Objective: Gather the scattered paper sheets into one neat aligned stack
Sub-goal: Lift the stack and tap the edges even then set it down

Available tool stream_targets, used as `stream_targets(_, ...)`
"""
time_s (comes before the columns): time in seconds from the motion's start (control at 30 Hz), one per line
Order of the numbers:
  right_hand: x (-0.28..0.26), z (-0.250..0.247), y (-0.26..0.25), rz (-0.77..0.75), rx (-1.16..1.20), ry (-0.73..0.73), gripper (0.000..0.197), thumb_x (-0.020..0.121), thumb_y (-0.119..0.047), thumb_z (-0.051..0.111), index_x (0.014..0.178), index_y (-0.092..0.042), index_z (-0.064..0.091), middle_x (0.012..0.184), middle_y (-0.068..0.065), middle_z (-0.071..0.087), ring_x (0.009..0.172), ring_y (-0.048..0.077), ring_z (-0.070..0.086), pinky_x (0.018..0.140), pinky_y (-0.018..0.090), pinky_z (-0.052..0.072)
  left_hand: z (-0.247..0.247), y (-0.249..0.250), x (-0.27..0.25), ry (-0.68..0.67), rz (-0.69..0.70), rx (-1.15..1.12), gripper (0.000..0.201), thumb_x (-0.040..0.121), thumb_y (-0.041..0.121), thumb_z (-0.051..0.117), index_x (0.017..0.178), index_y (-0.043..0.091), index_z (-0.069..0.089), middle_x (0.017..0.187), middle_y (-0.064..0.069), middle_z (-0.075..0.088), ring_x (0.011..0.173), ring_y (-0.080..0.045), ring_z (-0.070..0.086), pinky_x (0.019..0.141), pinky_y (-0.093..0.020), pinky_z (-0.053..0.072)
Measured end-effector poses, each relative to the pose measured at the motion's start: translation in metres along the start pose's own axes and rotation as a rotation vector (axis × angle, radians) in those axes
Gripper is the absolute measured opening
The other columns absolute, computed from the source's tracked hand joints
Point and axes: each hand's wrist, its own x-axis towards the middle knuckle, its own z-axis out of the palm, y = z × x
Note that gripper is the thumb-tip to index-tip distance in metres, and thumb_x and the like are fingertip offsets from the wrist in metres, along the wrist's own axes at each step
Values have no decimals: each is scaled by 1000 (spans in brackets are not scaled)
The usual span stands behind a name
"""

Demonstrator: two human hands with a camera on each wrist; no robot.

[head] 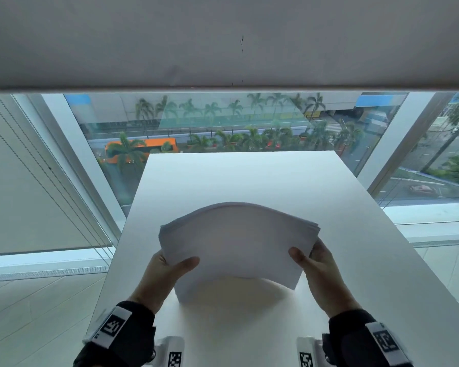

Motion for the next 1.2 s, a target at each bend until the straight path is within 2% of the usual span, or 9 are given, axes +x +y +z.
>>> stream_targets(0.23, 1, 5, -9, -55, 52, 57, 55, 54, -67, 72, 90, -25, 71, 85, -6, 70, 80, 5, 62, 68, 15, 49, 4, 7, -1, 81, 4, -27, 19, 64, 25, 69, 78, 13, 72, 71, 4, 75, 67, -5, 68, 62, -15, 54)
stream_targets(0.37, 1, 9, -18, -80, 95, 95, 20, 80, -35, 59, 76, -19, 70, 69, -11, 65, 65, 1, 57, 62, 21, 43, 11, 14, -2, 175, 37, -10, 8, 80, 13, 69, 74, 9, 70, 69, -4, 68, 65, -16, 61, 55, -16, 51)
stream_targets(0.47, 2, 6, -27, -127, 119, 81, 36, 62, -59, 69, 73, -25, 71, 68, -14, 65, 66, 0, 57, 60, 13, 44, 13, 23, -4, 188, 93, 1, 13, 78, 12, 71, 66, 14, 74, 64, 4, 71, 62, -8, 62, 56, -13, 50)
stream_targets(0.53, 2, 4, -32, -140, 101, 90, 36, 65, -59, 68, 71, -23, 69, 66, -13, 63, 65, 2, 54, 59, 14, 42, 15, 34, -6, 161, 138, -4, 3, 70, 15, 75, 68, 17, 75, 64, 10, 72, 61, 1, 62, 58, -10, 49)
stream_targets(0.6, 5, 3, -34, -146, 49, 120, 22, 87, -27, 58, 68, -19, 67, 64, -11, 62, 62, 3, 51, 59, 18, 38, 18, 40, -5, 180, 202, 27, 10, 79, 5, 66, 75, 13, 70, 62, 16, 71, 63, 8, 62, 61, -4, 46)
stream_targets(0.7, 10, 0, -34, -141, -99, 195, 23, 88, 3, 52, 70, -7, 63, 58, -13, 61, 57, -1, 50, 53, 10, 38, 18, 45, -2, 238, 243, 75, 18, 85, 0, 59, 76, 12, 68, 60, 20, 71, 65, 12, 62, 63, -1, 44)
stream_targets(0.9, 16, -1, -34, -173, -193, 240, 18, 85, -1, 60, 72, -13, 64, 56, -16, 62, 57, -7, 53, 55, 2, 39, 15, 48, 0, 229, 272, 131, 14, 84, 1, 61, 79, 10, 71, 64, 19, 72, 67, 10, 63, 66, -2, 45)
stream_targets(1.03, 14, -6, -31, -143, -171, 161, 31, 70, -13, 73, 98, -19, 62, 79, -10, 66, 65, -9, 59, 62, 3, 44, 12, 47, 2, 239, 285, 133, 17, 85, 2, 60, 76, 13, 71, 64, 19, 72, 66, 10, 62, 66, -3, 45)
stream_targets(1.2, 15, -12, -9, 6, -74, 93, 36, 66, -10, 72, 101, -15, 63, 93, 5, 68, 83, 14, 62, 73, 21, 49, 8, 41, 3, 176, 314, 148, 18, 82, 1, 63, 89, 17, 65, 70, 22, 73, 72, 12, 63, 69, -1, 45)
